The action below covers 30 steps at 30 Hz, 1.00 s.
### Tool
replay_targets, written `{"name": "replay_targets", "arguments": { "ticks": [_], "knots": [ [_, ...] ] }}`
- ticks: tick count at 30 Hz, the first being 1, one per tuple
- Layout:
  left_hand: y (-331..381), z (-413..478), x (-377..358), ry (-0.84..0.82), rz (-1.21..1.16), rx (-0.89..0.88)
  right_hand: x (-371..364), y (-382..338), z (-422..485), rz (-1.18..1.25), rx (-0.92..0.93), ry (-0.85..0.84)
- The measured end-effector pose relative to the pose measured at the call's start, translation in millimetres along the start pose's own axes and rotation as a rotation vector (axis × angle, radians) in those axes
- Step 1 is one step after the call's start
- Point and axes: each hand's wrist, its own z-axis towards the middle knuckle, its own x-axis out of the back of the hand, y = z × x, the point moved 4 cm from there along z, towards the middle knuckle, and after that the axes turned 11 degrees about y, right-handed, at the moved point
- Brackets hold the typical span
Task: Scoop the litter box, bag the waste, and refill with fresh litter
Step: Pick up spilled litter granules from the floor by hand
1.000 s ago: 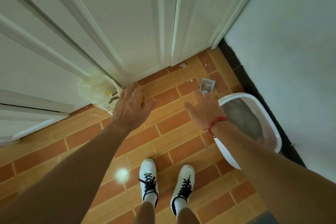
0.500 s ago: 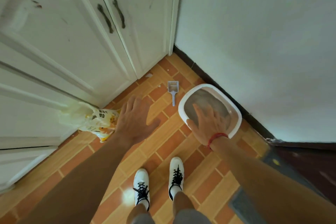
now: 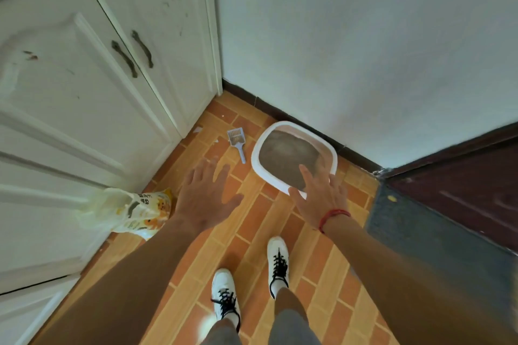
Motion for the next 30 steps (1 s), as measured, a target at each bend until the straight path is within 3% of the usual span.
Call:
{"name": "replay_targets", "arguments": {
  "ticks": [10, 17, 22, 30],
  "knots": [
    [23, -15, 7, -0.019, -0.026, -0.055, 8, 15, -31, 0.005, -0.070, 0.034],
    [41, -3, -33, -0.020, -0.058, -0.023, -30, 43, -25, -0.003, -0.081, 0.033],
    [48, 7, -112, -0.046, -0.084, 0.002, -105, 62, -13, 0.001, -0.078, 0.015],
    [36, 44, -309, -0.064, -0.218, 0.126, -304, 83, 40, 0.042, -0.002, 0.037]
  ]
}}
